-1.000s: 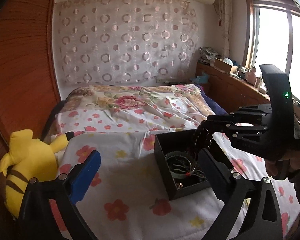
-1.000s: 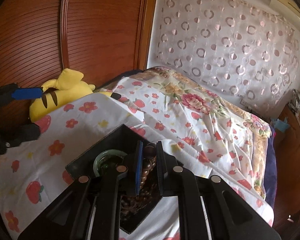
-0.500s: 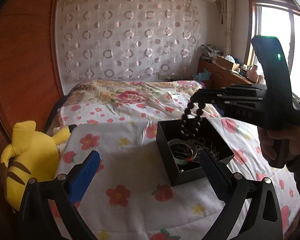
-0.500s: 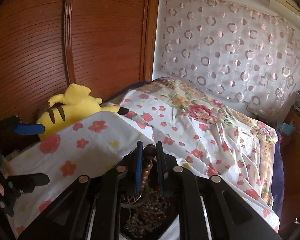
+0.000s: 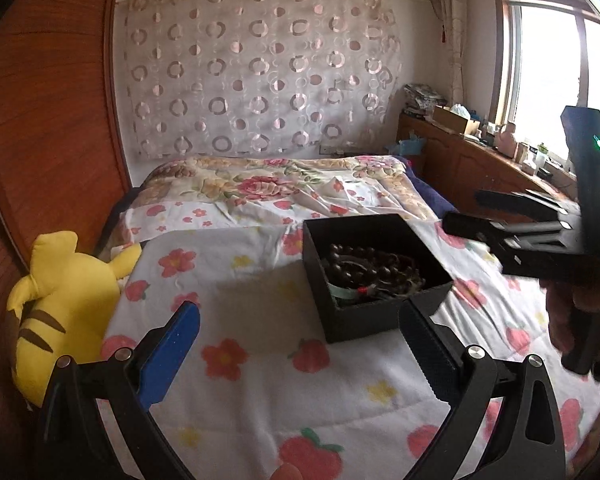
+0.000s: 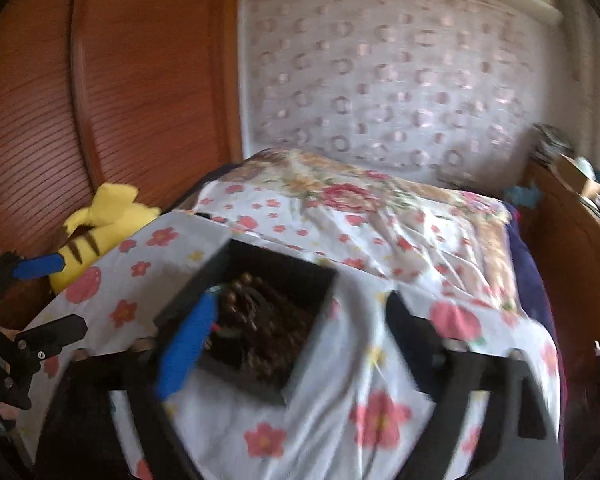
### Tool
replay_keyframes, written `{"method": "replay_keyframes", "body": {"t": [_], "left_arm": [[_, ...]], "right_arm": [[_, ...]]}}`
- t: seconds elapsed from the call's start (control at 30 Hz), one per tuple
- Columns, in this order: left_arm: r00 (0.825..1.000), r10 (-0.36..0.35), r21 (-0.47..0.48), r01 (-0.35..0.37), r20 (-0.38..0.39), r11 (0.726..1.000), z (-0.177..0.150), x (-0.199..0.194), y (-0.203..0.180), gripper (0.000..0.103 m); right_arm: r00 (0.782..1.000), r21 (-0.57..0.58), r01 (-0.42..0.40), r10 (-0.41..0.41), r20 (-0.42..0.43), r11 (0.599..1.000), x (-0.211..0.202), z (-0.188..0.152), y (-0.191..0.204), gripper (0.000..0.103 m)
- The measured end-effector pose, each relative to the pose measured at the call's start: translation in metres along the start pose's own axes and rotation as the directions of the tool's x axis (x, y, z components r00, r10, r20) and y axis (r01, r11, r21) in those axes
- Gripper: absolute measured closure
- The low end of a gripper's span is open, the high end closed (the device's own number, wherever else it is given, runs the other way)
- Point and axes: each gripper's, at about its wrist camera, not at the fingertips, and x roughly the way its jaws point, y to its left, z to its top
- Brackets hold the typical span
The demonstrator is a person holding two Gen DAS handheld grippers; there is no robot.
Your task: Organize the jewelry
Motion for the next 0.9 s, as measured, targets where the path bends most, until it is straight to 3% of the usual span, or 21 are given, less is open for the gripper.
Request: {"method": "replay_keyframes", "body": {"t": [0.03,0.27,0.5,0.9], "left_arm": [[1.0,0.005,0.002,-0.005,-0.003,1.0,-0.002,-0.002,-0.004,0.007],[1.0,0.02,0.027,-0.02,-0.022,0.999,-0.022,-0.012,-0.029,0.007],[1.0,0.007,0.025,-0.007,-0.012,1.0,-0.039,-0.034,-0.047,0.007],[0.998,0.017,0.029,-0.019,0.068,0.999,-0.048,-0.098,-0.066,0.007]], "right_arm": [[1.0,0.015,0.011,-0.011,0.008,1.0,-0.007,-0.005,-0.002,0.002],[0.992,0.103,0.122,-0.123,0.007,0.987,-0.055,-0.051,0.001,0.002],[0.982,0.181,0.182,-0.188,0.013,0.966,-0.089,-0.09,0.005,0.002],[0.975,0.213,0.168,-0.194,0.107,0.963,-0.159,-0.103,0.022,0.002]]}}
